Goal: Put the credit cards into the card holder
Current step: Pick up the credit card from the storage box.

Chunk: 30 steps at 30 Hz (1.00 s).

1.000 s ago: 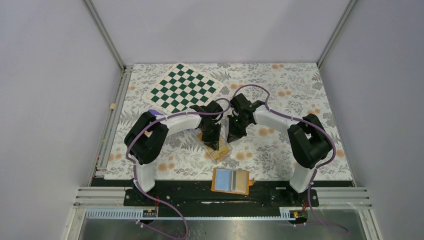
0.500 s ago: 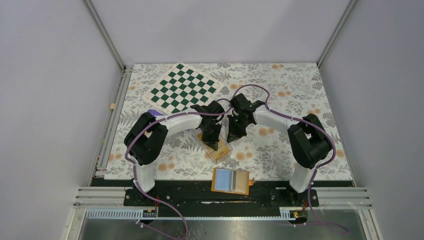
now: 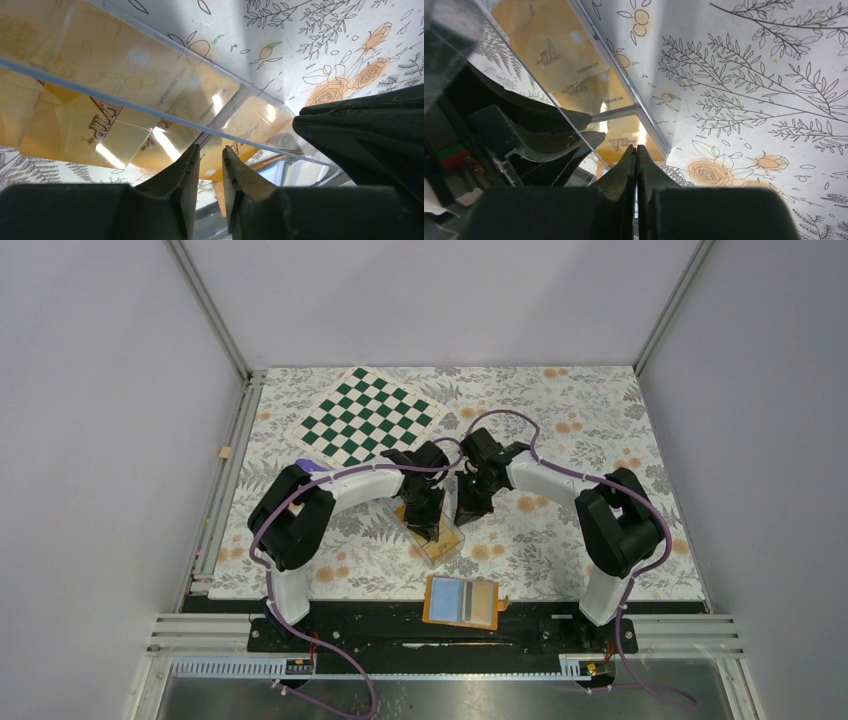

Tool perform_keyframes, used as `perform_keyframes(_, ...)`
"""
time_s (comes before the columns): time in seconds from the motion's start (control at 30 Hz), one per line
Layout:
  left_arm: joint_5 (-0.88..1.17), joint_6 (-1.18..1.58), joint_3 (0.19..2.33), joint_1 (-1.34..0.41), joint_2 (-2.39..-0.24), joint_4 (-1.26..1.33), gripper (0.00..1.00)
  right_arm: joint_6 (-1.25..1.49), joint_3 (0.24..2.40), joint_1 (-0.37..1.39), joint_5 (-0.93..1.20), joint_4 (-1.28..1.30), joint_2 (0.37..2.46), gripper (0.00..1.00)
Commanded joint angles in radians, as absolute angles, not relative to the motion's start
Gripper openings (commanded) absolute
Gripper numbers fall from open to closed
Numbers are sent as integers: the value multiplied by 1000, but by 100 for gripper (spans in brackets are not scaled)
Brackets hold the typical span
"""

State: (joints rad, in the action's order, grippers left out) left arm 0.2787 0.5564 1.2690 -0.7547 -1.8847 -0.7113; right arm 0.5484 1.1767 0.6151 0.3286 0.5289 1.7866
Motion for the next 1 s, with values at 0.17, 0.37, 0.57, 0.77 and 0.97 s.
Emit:
perform_keyframes(0.17, 274, 534, 1284, -767, -1899, -668, 19, 541, 1116, 622, 327, 546, 1702, 0)
perform_keyframes(0.37, 297, 534, 1272, -773, -1924, -659, 14, 518, 1102, 617, 302, 626, 1611, 0)
perform_keyframes(0.57, 290, 537, 1269, -773, -1931, -656, 15, 523, 1005, 641, 331, 643, 1504, 0)
perform_keyframes(0.77, 306, 543, 1264, -773, -1925, -649, 4, 588, 916, 695, 368, 538, 1465, 0)
perform_keyframes(0.97, 325, 565, 1242, -773, -1901, -628, 0, 668, 915, 719, 391, 424, 1530, 0)
